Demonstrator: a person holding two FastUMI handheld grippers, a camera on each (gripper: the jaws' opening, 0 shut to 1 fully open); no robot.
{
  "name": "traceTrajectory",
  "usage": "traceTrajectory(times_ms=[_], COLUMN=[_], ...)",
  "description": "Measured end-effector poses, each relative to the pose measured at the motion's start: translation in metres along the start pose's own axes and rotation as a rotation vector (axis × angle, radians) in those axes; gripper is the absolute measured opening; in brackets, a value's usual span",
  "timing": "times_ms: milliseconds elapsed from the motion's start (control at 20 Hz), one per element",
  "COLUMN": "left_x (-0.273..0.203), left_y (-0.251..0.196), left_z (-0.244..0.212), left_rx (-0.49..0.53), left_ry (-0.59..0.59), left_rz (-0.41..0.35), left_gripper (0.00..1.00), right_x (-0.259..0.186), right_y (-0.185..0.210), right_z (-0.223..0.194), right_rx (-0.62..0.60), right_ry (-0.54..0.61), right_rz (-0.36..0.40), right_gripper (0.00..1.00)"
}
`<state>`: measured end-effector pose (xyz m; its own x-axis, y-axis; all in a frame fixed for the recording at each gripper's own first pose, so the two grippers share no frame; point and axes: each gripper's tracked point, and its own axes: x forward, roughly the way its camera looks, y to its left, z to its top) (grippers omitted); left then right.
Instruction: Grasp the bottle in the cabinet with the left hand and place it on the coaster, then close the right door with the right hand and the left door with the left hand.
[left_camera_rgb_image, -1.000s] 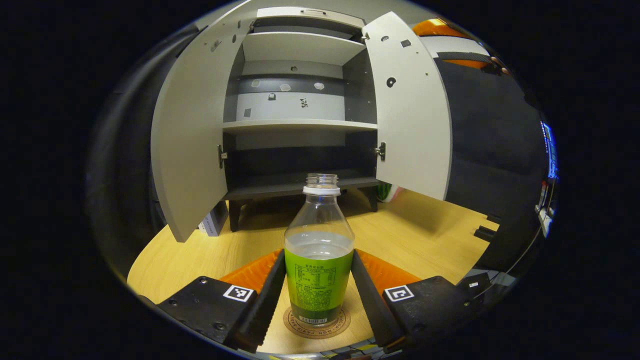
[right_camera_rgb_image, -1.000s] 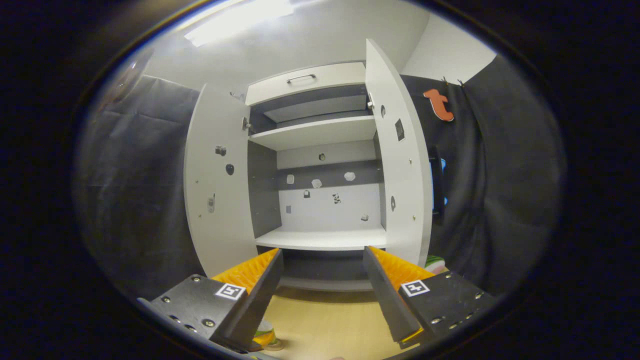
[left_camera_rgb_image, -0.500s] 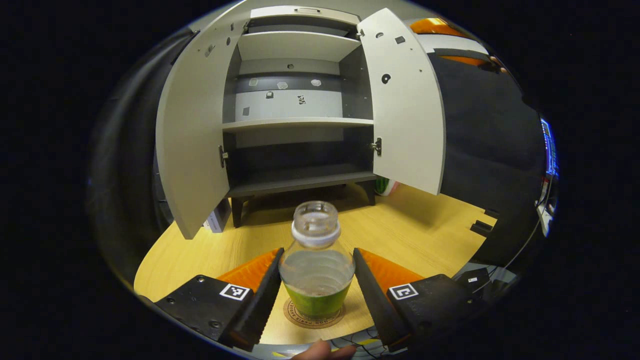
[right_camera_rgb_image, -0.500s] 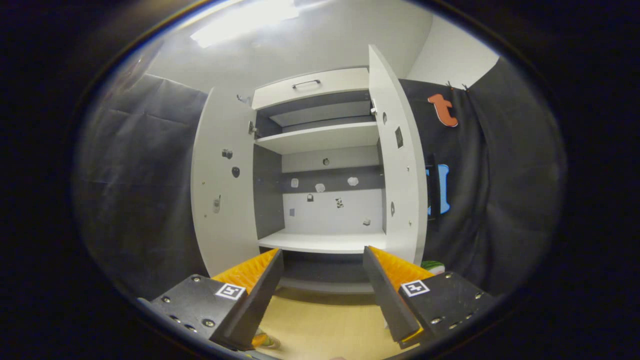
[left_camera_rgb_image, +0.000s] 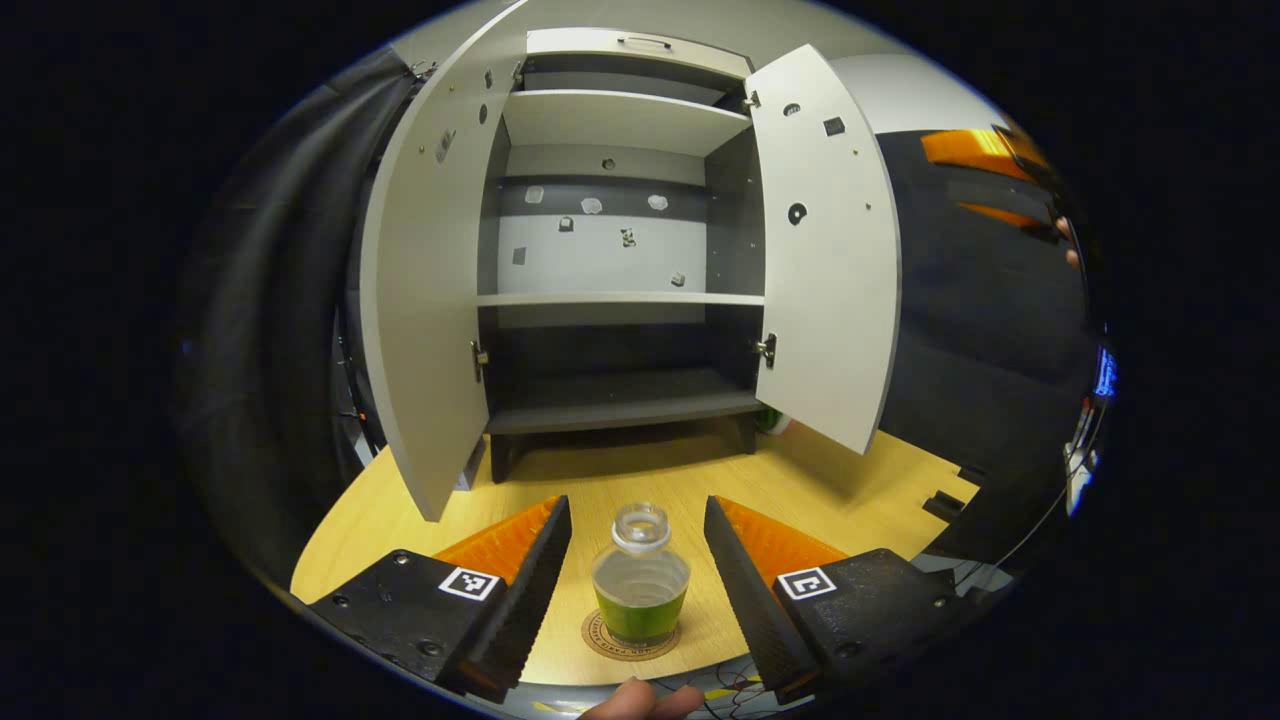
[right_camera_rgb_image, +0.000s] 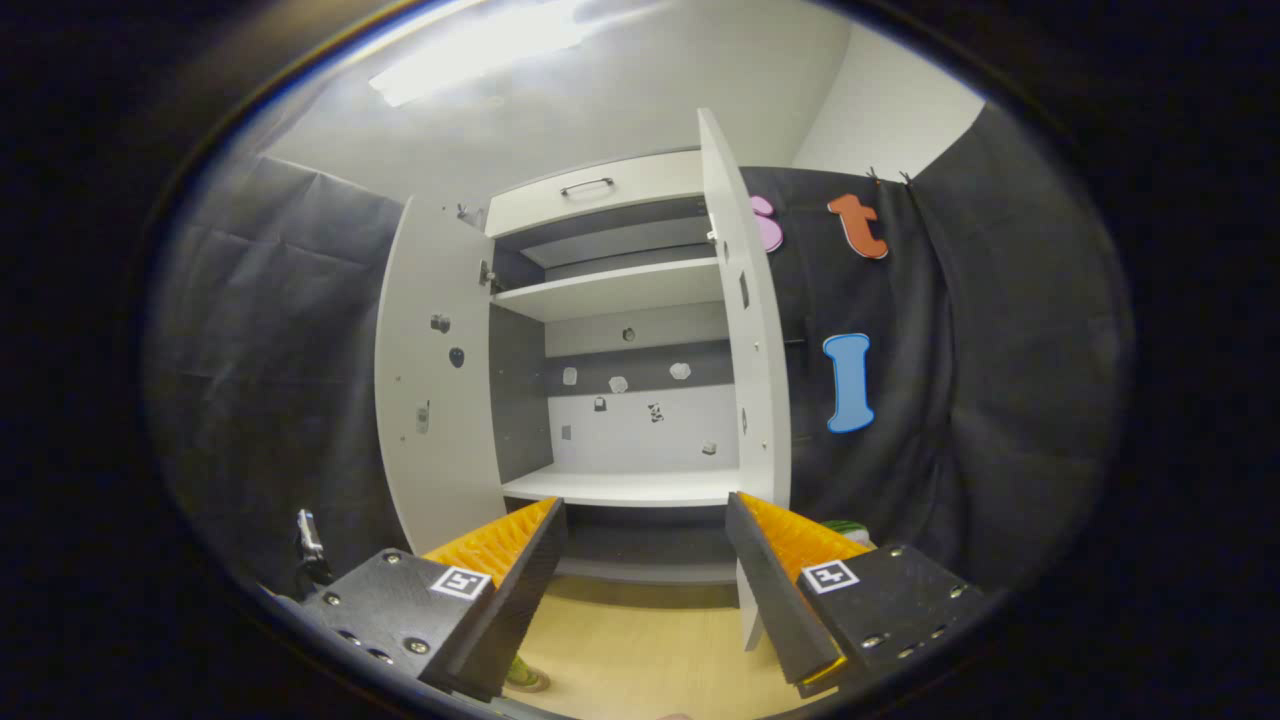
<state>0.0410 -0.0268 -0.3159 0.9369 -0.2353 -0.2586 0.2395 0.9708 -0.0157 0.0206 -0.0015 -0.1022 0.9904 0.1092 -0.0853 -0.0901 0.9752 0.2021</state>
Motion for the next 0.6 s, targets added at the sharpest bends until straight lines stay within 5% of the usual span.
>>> traceTrajectory(times_ms=[300, 600], left_x=[-0.034, -0.056], left_y=[0.002, 0.012], left_z=[0.092, 0.182], left_rx=[0.007, -0.036], left_ry=[-0.108, -0.196], left_rz=[0.017, 0.065], left_gripper=[0.86, 0.96], right_x=[-0.016, -0.018], right_y=[-0.067, -0.131], right_z=[0.026, 0.05], right_rx=[-0.046, -0.102], right_ry=[-0.048, -0.092], right_rz=[-0.096, -0.171], right_gripper=[0.93, 0.97])
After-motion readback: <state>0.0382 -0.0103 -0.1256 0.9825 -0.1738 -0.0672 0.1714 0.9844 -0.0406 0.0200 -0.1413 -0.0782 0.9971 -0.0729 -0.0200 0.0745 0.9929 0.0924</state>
